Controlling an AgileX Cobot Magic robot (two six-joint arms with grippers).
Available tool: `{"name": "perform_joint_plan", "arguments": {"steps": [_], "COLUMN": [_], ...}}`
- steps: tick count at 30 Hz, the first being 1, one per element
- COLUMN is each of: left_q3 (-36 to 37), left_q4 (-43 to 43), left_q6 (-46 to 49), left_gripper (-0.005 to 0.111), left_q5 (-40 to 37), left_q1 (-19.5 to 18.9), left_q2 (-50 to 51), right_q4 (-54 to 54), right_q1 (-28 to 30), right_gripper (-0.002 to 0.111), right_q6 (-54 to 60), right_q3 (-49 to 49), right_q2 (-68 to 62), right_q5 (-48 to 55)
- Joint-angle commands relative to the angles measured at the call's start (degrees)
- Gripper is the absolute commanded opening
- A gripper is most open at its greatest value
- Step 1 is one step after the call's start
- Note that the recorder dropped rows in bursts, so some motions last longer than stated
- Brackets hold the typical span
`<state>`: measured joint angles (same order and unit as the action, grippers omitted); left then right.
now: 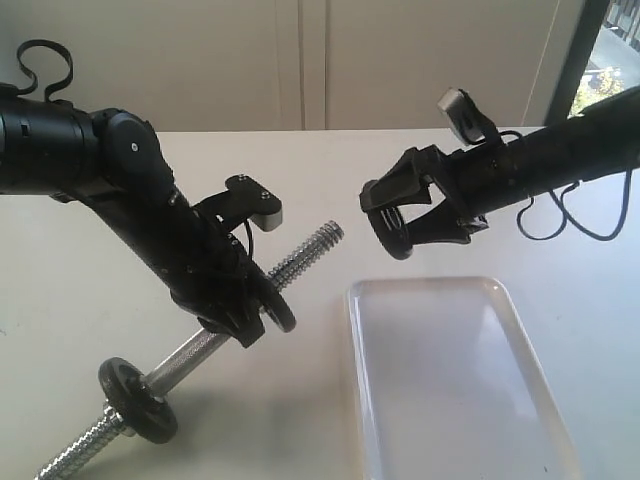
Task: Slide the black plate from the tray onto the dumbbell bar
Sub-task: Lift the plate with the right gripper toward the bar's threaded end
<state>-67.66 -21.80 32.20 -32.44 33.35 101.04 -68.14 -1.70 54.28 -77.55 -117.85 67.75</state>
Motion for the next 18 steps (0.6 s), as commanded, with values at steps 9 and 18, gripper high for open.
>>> {"name": "perform_joint_plan", "arguments": {"steps": [9,18], "left_q3": [-1.0,-1.0], "left_q4": [-5.2,-5.2], "left_q6": [1.0,1.0], "left_gripper": [0.000,0.000], "left_q5": [1.1,1.0], "left_q1": [0.1,0.1], "left_q2": [-2.3,-2.3], "right_q4": [-10.9,-11.7], "right_q1": [-3.7,-5.7], "right_gripper": [0.000,0.000], "right_q6": [1.6,2.0], "right_q3": [-0.6,-0.6], "right_q2": [-0.5,-2.1], "right_q5": [2.2,2.2]}}
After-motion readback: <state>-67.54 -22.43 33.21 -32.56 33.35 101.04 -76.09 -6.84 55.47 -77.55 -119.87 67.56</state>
